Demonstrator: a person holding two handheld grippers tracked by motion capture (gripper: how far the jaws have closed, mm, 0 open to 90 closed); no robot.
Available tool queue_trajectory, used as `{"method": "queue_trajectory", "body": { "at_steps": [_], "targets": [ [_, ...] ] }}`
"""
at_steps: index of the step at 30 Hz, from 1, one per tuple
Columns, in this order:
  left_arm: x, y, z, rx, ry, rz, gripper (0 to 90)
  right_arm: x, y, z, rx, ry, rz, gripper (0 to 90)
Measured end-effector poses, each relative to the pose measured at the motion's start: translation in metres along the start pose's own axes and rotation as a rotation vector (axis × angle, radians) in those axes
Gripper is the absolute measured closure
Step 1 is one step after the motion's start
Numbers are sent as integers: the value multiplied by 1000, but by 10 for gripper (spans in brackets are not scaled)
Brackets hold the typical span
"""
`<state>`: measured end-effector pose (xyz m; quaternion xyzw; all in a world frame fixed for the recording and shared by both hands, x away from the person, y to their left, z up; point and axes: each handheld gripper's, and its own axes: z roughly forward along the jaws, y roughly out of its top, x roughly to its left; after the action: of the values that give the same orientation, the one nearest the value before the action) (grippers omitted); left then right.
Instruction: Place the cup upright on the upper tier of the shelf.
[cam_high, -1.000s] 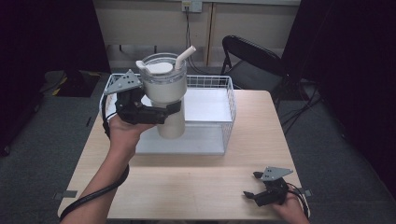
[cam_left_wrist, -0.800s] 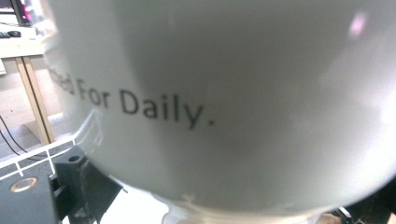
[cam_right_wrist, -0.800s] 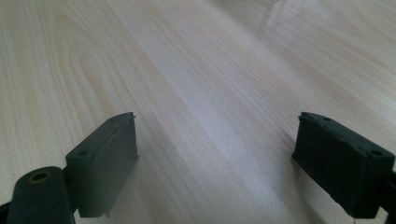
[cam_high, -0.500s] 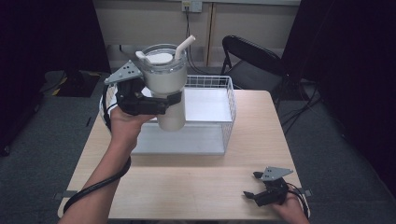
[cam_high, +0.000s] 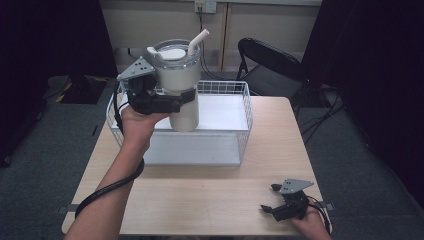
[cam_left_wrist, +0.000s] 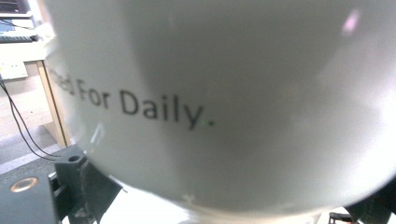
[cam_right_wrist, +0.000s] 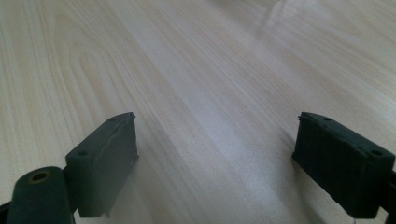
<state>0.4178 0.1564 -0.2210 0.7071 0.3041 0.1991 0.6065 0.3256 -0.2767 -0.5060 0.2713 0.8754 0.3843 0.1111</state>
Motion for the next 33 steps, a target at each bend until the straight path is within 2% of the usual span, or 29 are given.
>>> {"method": "queue_trajectory", "body": {
  "at_steps": [18, 33],
  "targets": [
    [9, 2, 16, 15, 39, -3, 87, 0, 0, 0, 0, 1, 0, 126],
    [22, 1, 21, 22, 82, -12, 87, 0, 0, 0, 0, 0, -1, 126]
  ]
}}
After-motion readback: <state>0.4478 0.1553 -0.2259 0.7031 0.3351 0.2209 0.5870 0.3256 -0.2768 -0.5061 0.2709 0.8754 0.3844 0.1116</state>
